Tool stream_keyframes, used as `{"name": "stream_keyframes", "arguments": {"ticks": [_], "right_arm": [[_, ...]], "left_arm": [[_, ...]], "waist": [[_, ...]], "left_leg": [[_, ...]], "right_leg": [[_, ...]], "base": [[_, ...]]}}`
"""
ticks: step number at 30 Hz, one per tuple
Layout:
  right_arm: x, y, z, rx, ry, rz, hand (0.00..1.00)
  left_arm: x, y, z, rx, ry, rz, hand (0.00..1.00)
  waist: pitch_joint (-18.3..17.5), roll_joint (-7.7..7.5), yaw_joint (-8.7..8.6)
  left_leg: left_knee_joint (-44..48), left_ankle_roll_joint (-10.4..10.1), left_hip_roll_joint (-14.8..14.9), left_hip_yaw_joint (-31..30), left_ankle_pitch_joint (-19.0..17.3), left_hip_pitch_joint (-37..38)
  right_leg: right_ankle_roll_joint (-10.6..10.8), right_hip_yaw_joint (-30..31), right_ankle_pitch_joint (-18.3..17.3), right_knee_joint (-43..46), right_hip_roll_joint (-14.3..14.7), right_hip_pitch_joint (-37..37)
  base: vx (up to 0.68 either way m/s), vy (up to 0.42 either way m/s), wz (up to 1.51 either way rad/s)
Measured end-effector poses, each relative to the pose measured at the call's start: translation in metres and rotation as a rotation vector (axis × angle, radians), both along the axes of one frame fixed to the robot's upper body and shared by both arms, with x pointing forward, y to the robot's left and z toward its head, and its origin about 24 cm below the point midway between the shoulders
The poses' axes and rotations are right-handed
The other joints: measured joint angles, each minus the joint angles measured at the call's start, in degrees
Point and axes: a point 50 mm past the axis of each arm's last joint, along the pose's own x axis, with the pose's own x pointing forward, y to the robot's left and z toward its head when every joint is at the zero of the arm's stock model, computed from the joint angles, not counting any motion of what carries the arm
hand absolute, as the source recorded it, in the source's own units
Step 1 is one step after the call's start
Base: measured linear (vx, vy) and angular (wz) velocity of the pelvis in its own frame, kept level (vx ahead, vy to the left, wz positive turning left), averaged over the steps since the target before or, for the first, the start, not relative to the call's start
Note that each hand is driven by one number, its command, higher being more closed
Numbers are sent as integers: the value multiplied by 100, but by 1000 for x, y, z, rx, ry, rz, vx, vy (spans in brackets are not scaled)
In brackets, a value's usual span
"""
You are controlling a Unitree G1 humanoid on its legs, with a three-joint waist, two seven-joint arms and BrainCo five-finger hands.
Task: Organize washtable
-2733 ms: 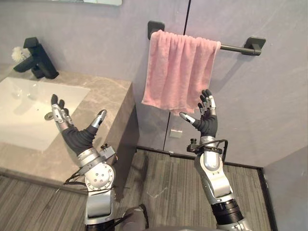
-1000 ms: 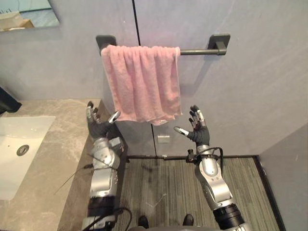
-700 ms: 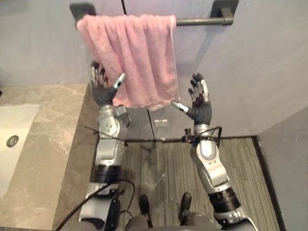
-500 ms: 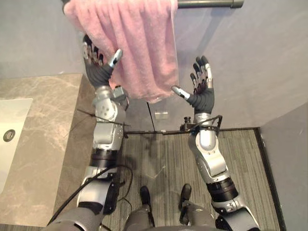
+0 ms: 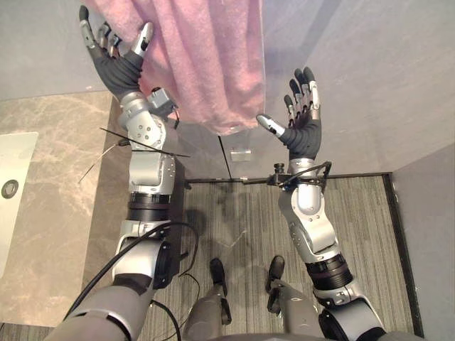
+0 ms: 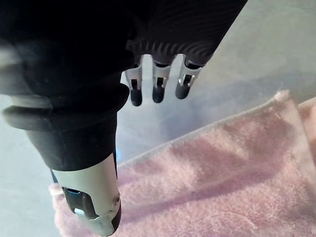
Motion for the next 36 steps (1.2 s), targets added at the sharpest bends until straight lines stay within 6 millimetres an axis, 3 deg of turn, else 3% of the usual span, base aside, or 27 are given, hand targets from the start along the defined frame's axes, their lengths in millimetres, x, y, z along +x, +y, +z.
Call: {"name": "stream_keyframes", "arguments": {"ticks": [6, 7, 14, 16, 23, 29, 36], "right_arm": [[9, -2, -7, -17, 39, -17, 0], [12, -4, -3, -17, 33, -27, 0], [25, -11, 52, -12, -127, -82, 0], [28, -12, 59, -17, -143, -90, 0], [49, -10, 71, 139, -64, 58, 0], [61, -10, 85, 162, -47, 101, 0], [70, -16, 98, 161, -40, 134, 0]], "left_arm": [[5, 5, -5, 22, 41, 36, 0], [8, 5, -1, 30, 44, 37, 100], [12, 7, 27, 147, 14, 34, 100], [12, 5, 33, 151, 3, 29, 100], [15, 6, 34, 147, 4, 4, 100], [12, 12, 38, 147, -25, 8, 100], [13, 5, 38, 186, -34, -20, 100]], "waist": [[173, 18, -2], [252, 26, 1], [505, 17, 58], [507, 17, 122], [512, 10, 129], [624, -92, 127], [662, -119, 126]], "left_leg": [[-56, 5, -48, -49, 93, 36], [-56, 12, -50, -97, 112, 32], [-33, -26, -37, -155, 200, -128], [-30, -30, -33, -166, 209, -169], [4, -31, -23, -170, 211, -165], [60, -30, 15, -226, 212, -152], [54, -12, 65, -316, 272, -158]], "right_leg": [[-2, -12, 1, 50, -5, 2], [-6, -14, 4, 69, -10, 0], [-74, -33, 63, 118, -4, -151], [-92, -24, 77, 133, 2, -205], [-99, -8, 80, 155, 11, -194], [-130, -16, 100, 170, 44, -152], [-181, -101, 201, 28, 111, -53]], "base": [[-17, -7, 2], [-42, -15, 7], [-52, -21, 3], [-13, -26, -4], [0, 0, 0], [-30, -22, 1], [-46, -31, 4]]}}
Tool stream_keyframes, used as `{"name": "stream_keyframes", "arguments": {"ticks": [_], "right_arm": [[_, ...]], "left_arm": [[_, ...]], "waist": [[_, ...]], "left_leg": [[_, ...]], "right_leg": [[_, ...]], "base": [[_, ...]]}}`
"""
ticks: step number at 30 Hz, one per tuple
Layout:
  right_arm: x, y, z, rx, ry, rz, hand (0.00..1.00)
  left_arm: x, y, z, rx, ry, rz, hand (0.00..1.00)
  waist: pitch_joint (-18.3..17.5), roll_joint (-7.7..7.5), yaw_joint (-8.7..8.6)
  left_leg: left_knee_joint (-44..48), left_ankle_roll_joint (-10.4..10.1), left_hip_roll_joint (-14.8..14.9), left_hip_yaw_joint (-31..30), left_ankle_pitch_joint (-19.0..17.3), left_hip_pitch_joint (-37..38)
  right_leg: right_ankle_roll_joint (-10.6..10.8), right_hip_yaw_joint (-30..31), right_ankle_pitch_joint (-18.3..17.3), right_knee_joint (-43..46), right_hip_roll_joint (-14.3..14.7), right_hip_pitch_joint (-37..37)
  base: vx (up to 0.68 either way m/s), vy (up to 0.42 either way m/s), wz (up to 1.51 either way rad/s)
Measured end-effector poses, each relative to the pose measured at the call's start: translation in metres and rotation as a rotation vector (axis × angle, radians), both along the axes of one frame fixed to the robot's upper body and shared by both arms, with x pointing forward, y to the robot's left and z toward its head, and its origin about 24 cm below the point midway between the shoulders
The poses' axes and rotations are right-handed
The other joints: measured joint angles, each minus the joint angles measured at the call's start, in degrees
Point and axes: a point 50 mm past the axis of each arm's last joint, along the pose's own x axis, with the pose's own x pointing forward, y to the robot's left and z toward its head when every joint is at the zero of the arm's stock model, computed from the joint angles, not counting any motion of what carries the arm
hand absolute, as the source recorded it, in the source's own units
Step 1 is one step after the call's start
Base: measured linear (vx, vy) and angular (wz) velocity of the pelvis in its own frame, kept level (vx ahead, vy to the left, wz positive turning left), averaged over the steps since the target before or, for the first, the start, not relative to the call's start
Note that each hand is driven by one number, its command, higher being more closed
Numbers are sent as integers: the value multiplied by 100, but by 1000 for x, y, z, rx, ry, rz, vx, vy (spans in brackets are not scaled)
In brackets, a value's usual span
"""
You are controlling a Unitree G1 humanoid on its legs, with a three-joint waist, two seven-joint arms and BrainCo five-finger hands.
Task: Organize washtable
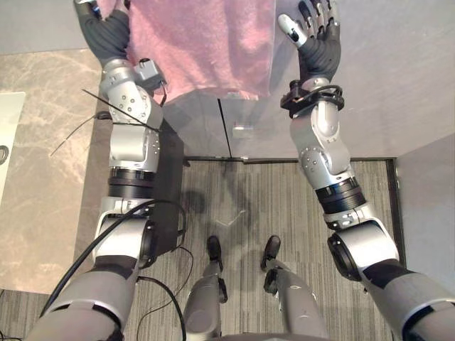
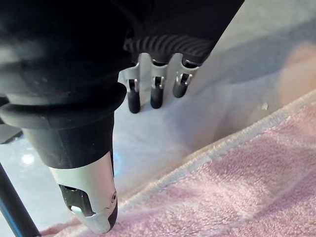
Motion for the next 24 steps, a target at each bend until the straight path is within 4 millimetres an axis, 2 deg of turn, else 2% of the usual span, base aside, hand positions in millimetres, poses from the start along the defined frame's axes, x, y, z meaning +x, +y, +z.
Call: {"name": "stream_keyframes", "arguments": {"ticks": [9, 15, 19, 23, 24], "right_arm": [[3, 9, 28, 95, -30, 116, 0], [3, 22, 49, 89, -61, 174, 0], [-1, 29, 66, 85, -105, 223, 0], [2, 37, 70, 63, -93, 253, 0], [3, 39, 71, 60, -93, 268, 100]], "left_arm": [[-3, -10, 4, 62, -36, -37, 100], [-5, -18, 7, 86, -62, -80, 100], [-6, -21, 9, 85, -80, -102, 100], [-6, -27, 10, 113, -84, -129, 100], [-6, -28, 11, 114, -87, -136, 100]], "waist": [[42, -41, 14], [67, -85, 35], [76, -101, 169], [87, -121, 180], [97, -138, 180]], "left_leg": [[-62, -108, 149, -217, 135, -108], [-89, -168, 229, -324, 202, -136], [-92, -177, 254, -337, 208, -140], [-98, -177, 242, -355, 211, -144], [-99, -172, 240, -367, 217, -144]], "right_leg": [[-76, -238, 107, -249, 181, 83], [-122, -372, 137, -397, 287, 187], [-136, -384, 145, -437, 322, 202], [-135, -405, 145, -438, 325, 214], [-135, -415, 145, -439, 326, 221]], "base": [[-11, -34, 8], [-7, -23, 9], [-1, -1, 2], [9, 23, 3], [10, 33, 7]]}}
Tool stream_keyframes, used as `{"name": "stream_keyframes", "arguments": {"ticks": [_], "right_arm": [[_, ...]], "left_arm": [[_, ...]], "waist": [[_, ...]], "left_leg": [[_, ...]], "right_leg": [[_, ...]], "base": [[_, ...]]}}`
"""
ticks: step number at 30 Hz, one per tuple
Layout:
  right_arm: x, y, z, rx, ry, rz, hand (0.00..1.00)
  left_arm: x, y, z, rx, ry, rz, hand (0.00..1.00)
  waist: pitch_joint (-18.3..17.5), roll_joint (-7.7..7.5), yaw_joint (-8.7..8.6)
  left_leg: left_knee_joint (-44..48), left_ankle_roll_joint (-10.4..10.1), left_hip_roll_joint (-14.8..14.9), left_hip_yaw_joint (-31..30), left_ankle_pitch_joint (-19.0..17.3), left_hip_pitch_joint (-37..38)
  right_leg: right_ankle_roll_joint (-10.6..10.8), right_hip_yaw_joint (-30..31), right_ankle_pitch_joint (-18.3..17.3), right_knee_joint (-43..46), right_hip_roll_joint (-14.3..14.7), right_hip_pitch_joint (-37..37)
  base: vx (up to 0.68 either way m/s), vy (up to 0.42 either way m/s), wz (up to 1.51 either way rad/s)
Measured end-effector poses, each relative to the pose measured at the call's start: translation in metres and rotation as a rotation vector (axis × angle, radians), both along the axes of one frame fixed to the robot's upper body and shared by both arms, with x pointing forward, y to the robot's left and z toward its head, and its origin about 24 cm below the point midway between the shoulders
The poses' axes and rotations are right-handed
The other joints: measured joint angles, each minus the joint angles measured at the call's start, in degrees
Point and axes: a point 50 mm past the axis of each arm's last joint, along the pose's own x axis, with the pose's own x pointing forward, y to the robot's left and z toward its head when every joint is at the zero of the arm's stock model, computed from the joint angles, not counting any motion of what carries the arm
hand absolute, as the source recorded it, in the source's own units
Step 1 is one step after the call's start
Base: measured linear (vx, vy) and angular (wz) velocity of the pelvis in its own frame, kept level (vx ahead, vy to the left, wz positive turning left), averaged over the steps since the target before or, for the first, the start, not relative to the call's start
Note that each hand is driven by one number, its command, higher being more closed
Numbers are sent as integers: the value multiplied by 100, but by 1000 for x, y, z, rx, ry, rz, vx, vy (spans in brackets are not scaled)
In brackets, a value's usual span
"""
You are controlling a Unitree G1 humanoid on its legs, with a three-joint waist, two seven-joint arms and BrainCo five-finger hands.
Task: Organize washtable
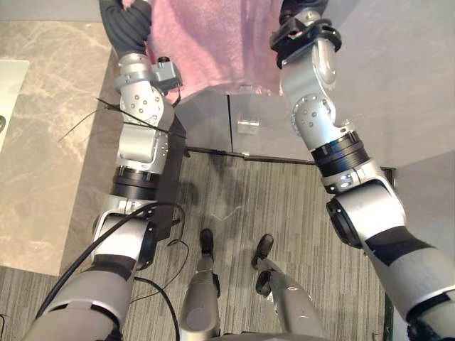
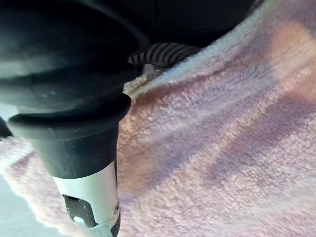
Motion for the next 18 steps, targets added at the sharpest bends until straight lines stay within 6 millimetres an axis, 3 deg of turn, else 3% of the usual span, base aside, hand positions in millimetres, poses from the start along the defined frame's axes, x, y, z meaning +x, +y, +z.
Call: {"name": "stream_keyframes", "arguments": {"ticks": [4, 8, 18], "right_arm": [[8, -2, -4, -8, 33, -8, 100], [12, -4, -7, -7, 56, -21, 100], [11, -16, 1, 20, 32, -48, 100]], "left_arm": [[0, -4, 4, 5, -9, -30, 100], [-2, -10, 14, 22, -38, -49, 100], [-1, -10, 15, 41, -32, -41, 100]], "waist": [[27, -48, -4], [114, -208, -5], [134, -245, -14]], "left_leg": [[-58, 22, 1, -129, 75, 20], [-111, 48, -5, -194, 113, 29], [-113, 45, -8, -111, 114, 44]], "right_leg": [[0, -113, 0, -9, -25, 52], [0, -136, 0, -3, -27, 51], [1, -99, -2, -2, -26, 46]], "base": [[-3, 29, 13], [-40, 23, 5], [-2, 6, -1]]}}
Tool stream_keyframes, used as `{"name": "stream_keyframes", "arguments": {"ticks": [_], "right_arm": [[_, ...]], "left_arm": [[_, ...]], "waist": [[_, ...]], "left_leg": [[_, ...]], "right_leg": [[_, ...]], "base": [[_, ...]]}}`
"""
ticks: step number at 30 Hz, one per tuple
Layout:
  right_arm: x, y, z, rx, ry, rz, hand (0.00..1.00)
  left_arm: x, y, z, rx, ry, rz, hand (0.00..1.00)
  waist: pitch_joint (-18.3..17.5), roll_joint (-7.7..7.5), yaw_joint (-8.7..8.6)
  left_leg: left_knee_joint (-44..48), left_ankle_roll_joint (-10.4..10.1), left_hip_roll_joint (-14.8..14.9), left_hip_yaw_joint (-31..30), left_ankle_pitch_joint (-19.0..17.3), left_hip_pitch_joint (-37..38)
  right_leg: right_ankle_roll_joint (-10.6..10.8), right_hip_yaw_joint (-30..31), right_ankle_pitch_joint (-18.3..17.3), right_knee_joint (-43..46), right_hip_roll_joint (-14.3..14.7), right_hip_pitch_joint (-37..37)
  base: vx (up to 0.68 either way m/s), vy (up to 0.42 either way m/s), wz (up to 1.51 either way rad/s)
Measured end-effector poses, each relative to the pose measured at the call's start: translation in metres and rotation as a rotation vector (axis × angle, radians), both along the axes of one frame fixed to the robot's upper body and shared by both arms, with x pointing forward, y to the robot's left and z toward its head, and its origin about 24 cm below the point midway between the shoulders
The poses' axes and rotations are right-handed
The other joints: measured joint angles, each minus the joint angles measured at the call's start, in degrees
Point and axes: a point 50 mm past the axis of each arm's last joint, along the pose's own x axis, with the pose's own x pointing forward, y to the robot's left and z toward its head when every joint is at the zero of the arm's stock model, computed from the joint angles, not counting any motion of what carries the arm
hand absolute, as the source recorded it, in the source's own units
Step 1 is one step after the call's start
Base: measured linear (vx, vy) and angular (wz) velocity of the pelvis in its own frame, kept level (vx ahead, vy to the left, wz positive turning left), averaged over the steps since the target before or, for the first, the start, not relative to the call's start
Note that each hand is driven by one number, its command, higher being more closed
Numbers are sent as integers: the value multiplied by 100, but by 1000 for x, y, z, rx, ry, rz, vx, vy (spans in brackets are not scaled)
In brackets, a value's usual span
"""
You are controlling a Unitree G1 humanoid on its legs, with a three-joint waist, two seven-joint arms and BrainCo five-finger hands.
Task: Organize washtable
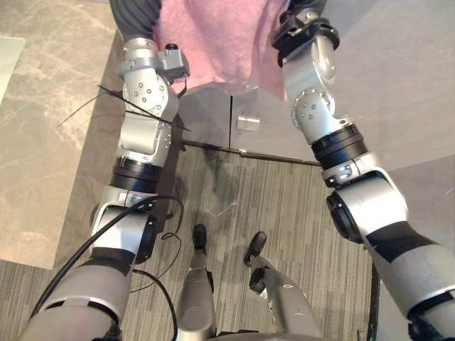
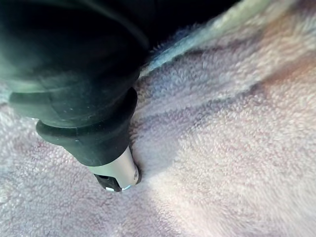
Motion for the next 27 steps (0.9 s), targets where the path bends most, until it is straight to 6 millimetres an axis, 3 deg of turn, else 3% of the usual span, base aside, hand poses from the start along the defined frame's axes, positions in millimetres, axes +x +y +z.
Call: {"name": "stream_keyframes", "arguments": {"ticks": [6, 11, 27], "right_arm": [[-3, -10, 5, -80, -47, -40, 100], [-3, -12, -6, -119, -51, -28, 100], [-8, -21, -25, -166, -63, -30, 100]], "left_arm": [[2, -1, -4, 29, 17, -13, 100], [3, 0, -9, 44, 33, -16, 100], [5, 0, -12, 62, 58, -25, 100]], "waist": [[-1, -3, -38], [-18, -38, -154], [-109, -205, -229]], "left_leg": [[-5, -2, -9, 109, -1, 66], [-7, -3, -9, 202, -3, 137], [-10, -3, -14, 321, -6, 209]], "right_leg": [[1, 104, 0, 37, -13, 0], [21, 184, -13, 104, -24, -1], [33, 323, -19, 117, -16, -11]], "base": [[-6, 18, -6], [-21, 15, -7], [-5, 2, -3]]}}
